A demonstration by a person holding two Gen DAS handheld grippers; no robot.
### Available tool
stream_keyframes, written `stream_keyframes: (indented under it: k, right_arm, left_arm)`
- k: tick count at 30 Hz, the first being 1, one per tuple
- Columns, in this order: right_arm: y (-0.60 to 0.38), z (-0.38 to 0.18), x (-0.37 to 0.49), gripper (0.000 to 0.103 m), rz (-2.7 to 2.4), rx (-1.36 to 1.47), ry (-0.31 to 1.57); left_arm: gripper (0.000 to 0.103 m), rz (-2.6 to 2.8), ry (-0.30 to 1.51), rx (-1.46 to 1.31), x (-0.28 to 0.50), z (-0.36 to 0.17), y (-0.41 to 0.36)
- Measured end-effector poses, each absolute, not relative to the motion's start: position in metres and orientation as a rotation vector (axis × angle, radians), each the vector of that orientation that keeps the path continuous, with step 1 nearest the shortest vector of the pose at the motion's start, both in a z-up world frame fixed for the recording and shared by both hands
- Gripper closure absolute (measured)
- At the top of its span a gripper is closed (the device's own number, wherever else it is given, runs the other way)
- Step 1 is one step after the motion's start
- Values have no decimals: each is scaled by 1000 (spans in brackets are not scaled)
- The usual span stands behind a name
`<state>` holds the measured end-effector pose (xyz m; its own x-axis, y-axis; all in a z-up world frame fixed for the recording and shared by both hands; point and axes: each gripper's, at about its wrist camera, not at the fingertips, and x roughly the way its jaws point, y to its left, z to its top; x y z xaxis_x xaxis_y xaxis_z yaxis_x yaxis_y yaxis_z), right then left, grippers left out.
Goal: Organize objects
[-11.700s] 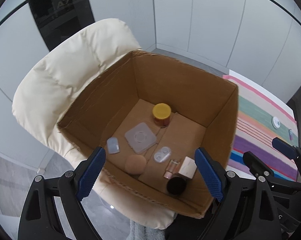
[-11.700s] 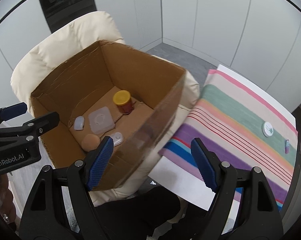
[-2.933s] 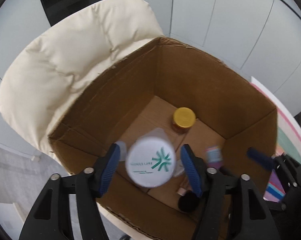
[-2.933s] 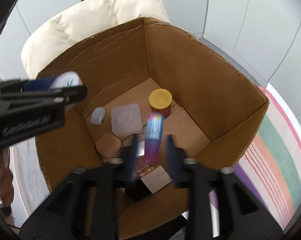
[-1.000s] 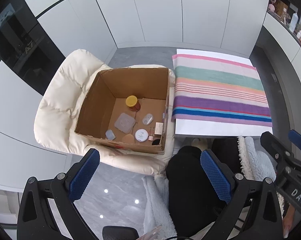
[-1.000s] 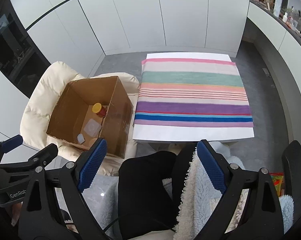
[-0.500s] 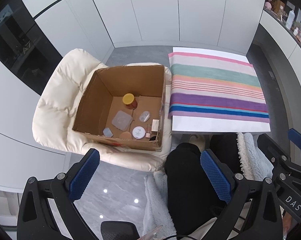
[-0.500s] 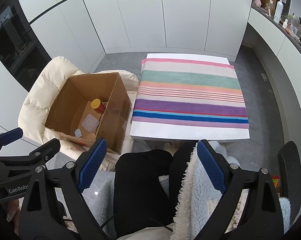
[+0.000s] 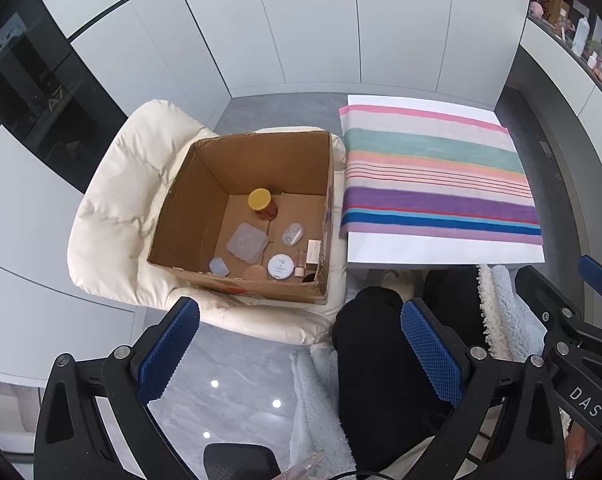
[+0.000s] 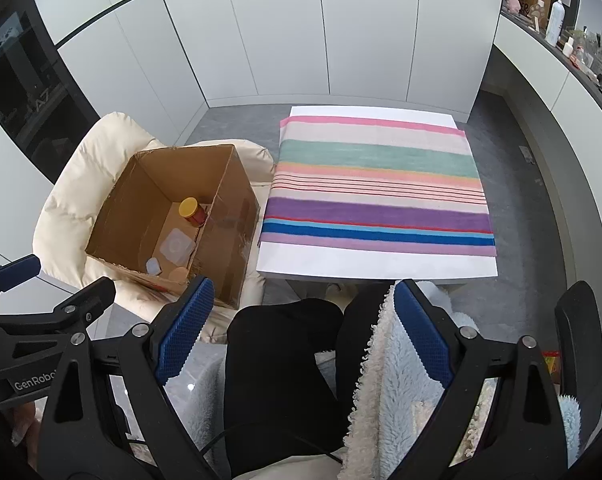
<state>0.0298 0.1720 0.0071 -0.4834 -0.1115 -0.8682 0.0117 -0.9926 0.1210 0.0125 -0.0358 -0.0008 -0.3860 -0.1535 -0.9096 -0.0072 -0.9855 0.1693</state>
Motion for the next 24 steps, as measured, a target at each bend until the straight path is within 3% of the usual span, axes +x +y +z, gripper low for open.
stream_keyframes:
  k: [24]
  right_arm:
    - [174,5,31,10,-2653,1562,-141]
  left_arm:
    - [1,-2532,-242,1695,13,-2,-33]
